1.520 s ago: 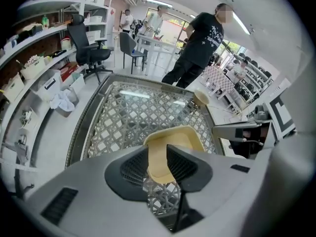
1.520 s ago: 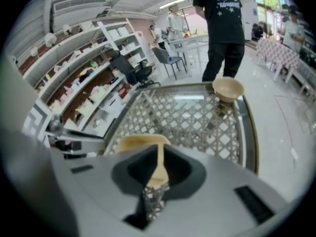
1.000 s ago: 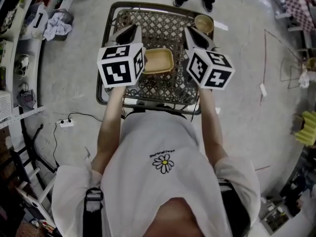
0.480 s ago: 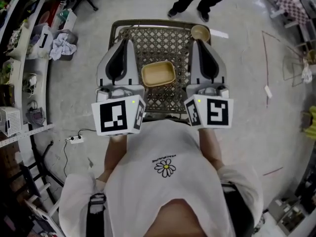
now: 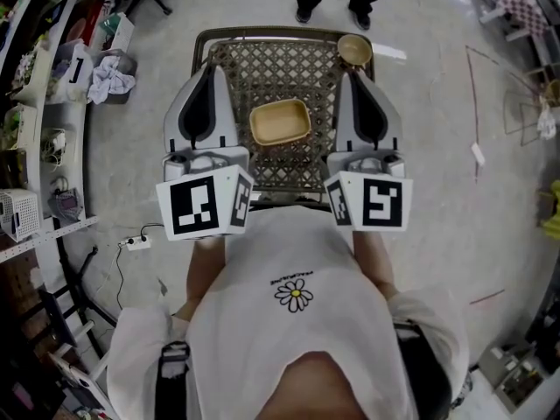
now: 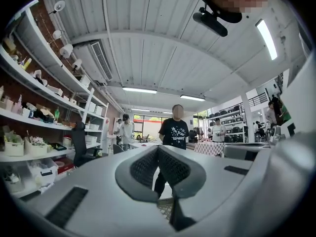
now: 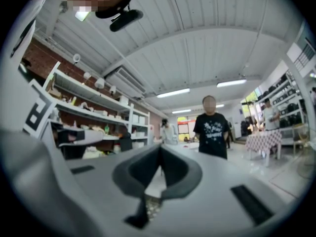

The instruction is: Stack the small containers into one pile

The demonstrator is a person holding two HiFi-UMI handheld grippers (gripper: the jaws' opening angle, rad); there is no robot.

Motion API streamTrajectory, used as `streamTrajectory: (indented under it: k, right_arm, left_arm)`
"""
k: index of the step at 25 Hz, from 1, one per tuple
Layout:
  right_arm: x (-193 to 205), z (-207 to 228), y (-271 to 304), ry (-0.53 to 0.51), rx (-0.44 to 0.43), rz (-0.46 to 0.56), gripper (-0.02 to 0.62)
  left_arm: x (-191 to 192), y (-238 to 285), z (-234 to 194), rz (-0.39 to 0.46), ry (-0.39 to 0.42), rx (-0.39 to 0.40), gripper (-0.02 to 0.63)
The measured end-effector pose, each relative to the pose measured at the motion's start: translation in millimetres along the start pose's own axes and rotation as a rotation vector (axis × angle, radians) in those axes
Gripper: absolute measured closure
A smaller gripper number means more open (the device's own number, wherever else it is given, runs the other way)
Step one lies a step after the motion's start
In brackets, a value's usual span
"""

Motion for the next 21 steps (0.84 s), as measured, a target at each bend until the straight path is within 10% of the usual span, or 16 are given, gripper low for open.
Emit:
streamTrajectory:
  k: [21]
  right_arm:
    - [-2.0,-4.3,-10.0,-0.015,0.001,-0.016,0.565]
  left_arm:
    - [-5.1,-11.6,3.9,-0.011,-0.003,0.007,0.58]
Point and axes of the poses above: the fingertips, and each gripper's own axes: y forward along the fingers, z to its right, x out of its underside, the point moved 1 cm from there along -y, backward along the fingers, and after that the axes turned 8 degrees about z, right-handed, at the moved point
